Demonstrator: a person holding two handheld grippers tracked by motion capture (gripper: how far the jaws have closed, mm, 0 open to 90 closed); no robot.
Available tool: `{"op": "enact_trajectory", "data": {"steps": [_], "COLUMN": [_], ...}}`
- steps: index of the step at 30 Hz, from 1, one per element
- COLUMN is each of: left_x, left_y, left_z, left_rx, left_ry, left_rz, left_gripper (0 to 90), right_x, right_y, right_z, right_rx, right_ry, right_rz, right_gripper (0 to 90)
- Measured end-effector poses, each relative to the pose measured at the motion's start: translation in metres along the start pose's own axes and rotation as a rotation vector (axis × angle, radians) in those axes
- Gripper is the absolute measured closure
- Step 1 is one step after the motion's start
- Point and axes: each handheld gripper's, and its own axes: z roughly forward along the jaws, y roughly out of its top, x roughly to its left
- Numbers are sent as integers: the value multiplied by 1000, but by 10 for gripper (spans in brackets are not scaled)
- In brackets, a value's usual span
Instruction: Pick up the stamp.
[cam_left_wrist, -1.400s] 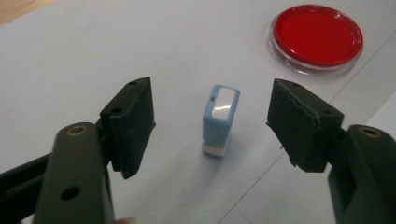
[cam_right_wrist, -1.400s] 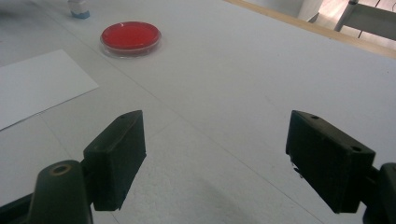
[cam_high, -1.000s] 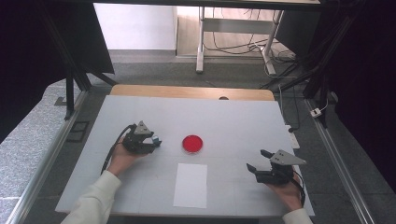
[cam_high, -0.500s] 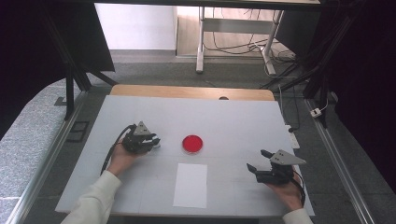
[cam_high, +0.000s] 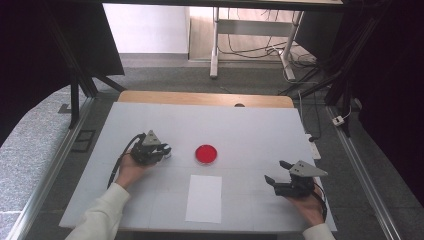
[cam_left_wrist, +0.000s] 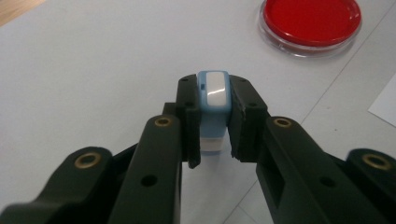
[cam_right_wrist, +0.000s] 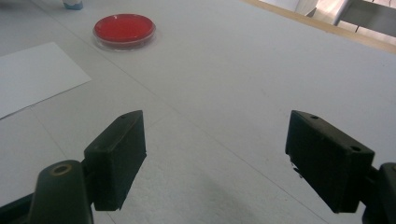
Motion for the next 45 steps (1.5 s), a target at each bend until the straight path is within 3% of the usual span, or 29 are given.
{"op": "enact_trajectory", "data": {"steps": [31, 45], "left_x": [-2, -9], "left_y": [8, 16], "left_z": [-31, -42], "left_rx": [-159, -205], "left_ry": [-105, -155], "left_rz": [-81, -91], "left_gripper": [754, 754], "right_x": [1, 2], "right_y": [0, 1], "right_z": [-1, -3], "right_rx": [-13, -24], "right_ry": [-9, -17], "right_rz": [0, -2], "right_gripper": [200, 202]}}
